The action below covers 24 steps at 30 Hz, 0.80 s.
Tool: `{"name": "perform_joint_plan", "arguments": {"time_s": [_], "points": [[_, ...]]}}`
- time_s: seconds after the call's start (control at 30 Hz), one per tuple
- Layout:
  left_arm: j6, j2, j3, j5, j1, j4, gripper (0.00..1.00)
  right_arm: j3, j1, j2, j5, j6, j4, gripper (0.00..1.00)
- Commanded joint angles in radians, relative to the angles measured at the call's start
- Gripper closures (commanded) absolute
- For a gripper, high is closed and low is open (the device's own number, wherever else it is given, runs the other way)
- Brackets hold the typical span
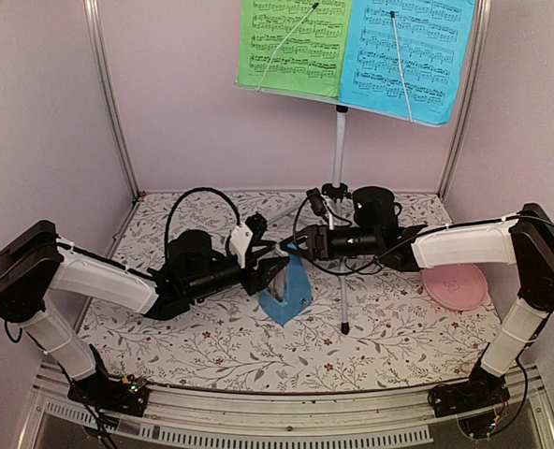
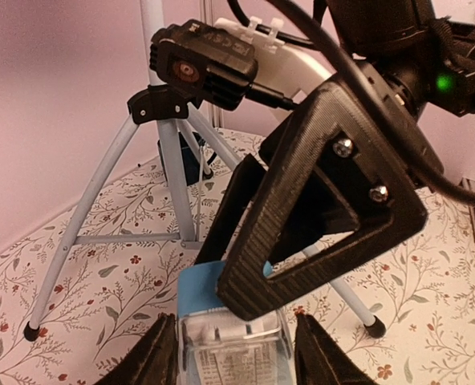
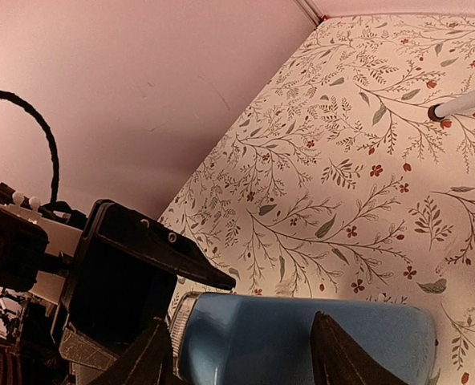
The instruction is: Set up the instrument practice props
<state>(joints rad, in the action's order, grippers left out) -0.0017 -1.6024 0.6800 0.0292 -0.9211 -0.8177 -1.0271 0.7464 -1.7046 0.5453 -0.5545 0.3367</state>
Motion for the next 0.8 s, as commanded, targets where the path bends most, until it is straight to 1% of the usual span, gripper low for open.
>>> {"name": "perform_joint_plan", "arguments": {"time_s": [0.0,0.17,0.37,0.6,0.77], "points": [[0.009,-0.011,0.013,-0.019,-0.004,-0.011,0.53,0.024,-0.014,0.024,-0.01,-0.011,0.012,0.43],[0.006,-0.015,0.012,-0.023,-0.004,-0.008,0.65,0.029,-0.014,0.011,-0.006,-0.022,0.018,0.5],[0.005,0.006,-0.014,-0.029,-0.004,-0.02,0.79,0.061,-0.014,0.001,-0.066,-0.01,-0.01,0.58],[0.049,0.009,-0.027,-0.008,-0.018,-0.021,0.83,0.095,-0.013,-0.027,-0.137,0.056,-0.055,0.67],[0.07,0.021,-0.043,0.007,-0.027,-0.06,0.84,0.133,-0.014,-0.04,-0.169,0.09,-0.06,0.69]]}}
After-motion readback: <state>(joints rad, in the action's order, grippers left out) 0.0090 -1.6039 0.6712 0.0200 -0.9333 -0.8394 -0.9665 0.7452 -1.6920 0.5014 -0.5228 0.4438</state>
